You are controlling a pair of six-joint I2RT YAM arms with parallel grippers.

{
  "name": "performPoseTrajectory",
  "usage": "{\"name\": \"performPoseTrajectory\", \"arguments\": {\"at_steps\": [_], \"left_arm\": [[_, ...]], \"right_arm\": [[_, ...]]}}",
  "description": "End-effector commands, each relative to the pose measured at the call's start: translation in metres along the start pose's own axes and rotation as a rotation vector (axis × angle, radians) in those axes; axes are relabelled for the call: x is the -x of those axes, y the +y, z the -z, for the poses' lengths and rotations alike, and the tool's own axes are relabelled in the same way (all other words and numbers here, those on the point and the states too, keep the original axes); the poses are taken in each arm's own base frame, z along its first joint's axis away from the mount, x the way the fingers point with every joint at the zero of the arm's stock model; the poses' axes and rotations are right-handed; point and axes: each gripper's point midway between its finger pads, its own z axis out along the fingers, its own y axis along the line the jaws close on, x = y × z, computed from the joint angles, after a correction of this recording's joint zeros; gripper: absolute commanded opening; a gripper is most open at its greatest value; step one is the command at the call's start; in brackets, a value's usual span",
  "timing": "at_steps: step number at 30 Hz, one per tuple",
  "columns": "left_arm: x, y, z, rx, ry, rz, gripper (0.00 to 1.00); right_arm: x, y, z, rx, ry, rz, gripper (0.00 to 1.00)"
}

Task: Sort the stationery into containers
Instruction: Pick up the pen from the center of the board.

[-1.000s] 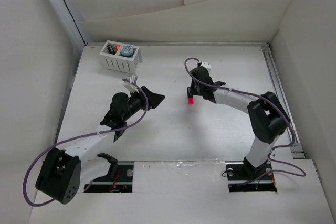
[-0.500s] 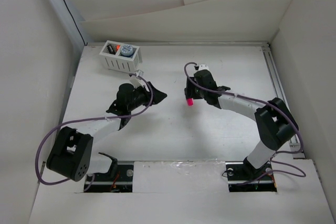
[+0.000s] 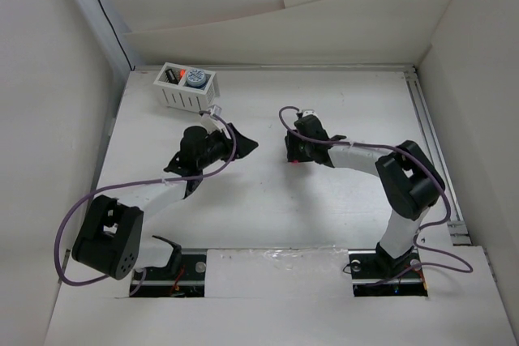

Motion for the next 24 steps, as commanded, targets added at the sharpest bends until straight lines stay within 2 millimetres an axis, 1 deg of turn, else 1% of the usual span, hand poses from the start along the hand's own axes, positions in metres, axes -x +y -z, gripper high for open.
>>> {"name": "performPoseTrajectory", "arguments": {"at_steps": [1,3,8,10,11,13,14,15,17,18,19,20,21,22,23,24], "left_arm": [[0.024,-0.018,-0.004,-0.039,-0.051,-0.032,0.50],[0.023,-0.015,-0.006,-0.027,-0.037,-0.034,0.50],[0.022,-0.012,-0.010,-0.009,-0.017,-0.024,0.50],[0.020,-0.010,-0.011,-0.003,-0.010,-0.010,0.50],[0.020,-0.010,-0.011,-0.003,-0.010,-0.010,0.50],[0.020,-0.011,-0.011,-0.003,-0.010,0.000,0.50],[0.020,-0.011,-0.011,-0.003,-0.010,0.000,0.50],[0.021,-0.013,-0.010,-0.009,-0.016,-0.004,0.50],[0.022,-0.013,-0.010,-0.009,-0.016,0.005,0.50],[0.020,-0.015,-0.010,-0.017,-0.009,0.005,0.50],[0.020,-0.018,-0.010,-0.034,-0.007,0.001,0.50],[0.018,-0.015,-0.011,-0.026,0.001,0.006,0.50],[0.018,-0.019,-0.011,-0.045,0.005,0.011,0.51],[0.018,-0.021,-0.013,-0.053,0.013,0.011,0.51],[0.014,-0.021,-0.014,-0.064,0.034,0.014,0.51],[0.013,-0.022,-0.016,-0.069,0.045,0.026,0.53]], "right_arm": [[0.003,0.006,0.001,0.020,-0.009,-0.005,0.57],[0.003,0.006,0.001,0.020,-0.009,-0.005,0.52],[-0.007,0.003,-0.006,0.007,0.018,0.000,0.34],[-0.007,0.002,-0.006,0.007,0.018,0.000,0.31],[-0.006,0.001,-0.007,-0.001,0.014,0.000,0.28],[-0.003,0.002,-0.004,0.003,0.005,-0.002,0.27],[0.001,0.002,-0.002,-0.001,-0.007,-0.003,0.23],[0.001,0.002,-0.002,-0.001,-0.007,-0.003,0.16],[0.005,0.003,0.005,0.006,-0.022,-0.006,0.14],[0.010,0.004,0.012,0.014,-0.040,0.001,0.13],[0.013,0.010,0.017,0.036,-0.050,0.005,0.13],[0.014,0.010,0.021,0.039,-0.057,0.013,0.13],[0.022,0.017,0.031,0.060,-0.086,0.014,0.13],[0.023,0.016,0.035,0.063,-0.093,0.022,0.13],[0.025,0.024,0.041,0.095,-0.098,0.028,0.13],[0.025,0.024,0.044,0.098,-0.102,0.027,0.13]]}}
